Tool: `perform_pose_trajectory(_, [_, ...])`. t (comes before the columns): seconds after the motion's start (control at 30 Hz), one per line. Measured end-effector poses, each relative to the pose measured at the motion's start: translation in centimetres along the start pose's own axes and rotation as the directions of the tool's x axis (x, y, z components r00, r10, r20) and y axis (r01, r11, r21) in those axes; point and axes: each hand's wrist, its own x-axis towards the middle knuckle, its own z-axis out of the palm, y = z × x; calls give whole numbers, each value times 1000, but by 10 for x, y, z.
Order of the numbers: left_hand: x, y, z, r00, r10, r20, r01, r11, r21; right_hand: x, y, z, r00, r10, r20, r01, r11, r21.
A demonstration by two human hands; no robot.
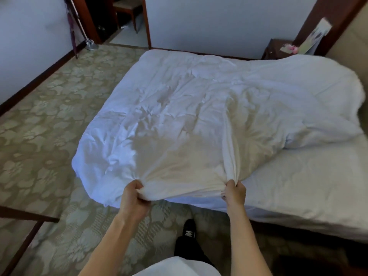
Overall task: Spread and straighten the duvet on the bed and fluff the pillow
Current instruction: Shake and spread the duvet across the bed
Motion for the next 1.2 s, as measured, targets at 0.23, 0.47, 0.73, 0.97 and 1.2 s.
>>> perform_pose_trajectory(0.23, [-29,32,-121,997,65,42,-53,969,-242,-142,28,-32,900,-307,309,342,937,-65])
perform_pose_trajectory(0.47, [-63,-10,-142,978,-57,-200,63,998,24,-187,55,-94,879,-412,242,417,908,31])
perform_pose_trajectory(0.73, [-104,-63,-98,797,595,-101,-460,707,537,-183,83,-112,896,-397,196,397,917,42])
perform_pose_trajectory(0.97, [-111,-135,27,907,53,417,-403,396,825,-170,89,-122,866,-440,237,481,862,-158])
perform_pose_trajectory(1.2, [-91,-207,104,932,-15,363,-337,336,879,-136,81,-156,860,-371,350,464,854,-235])
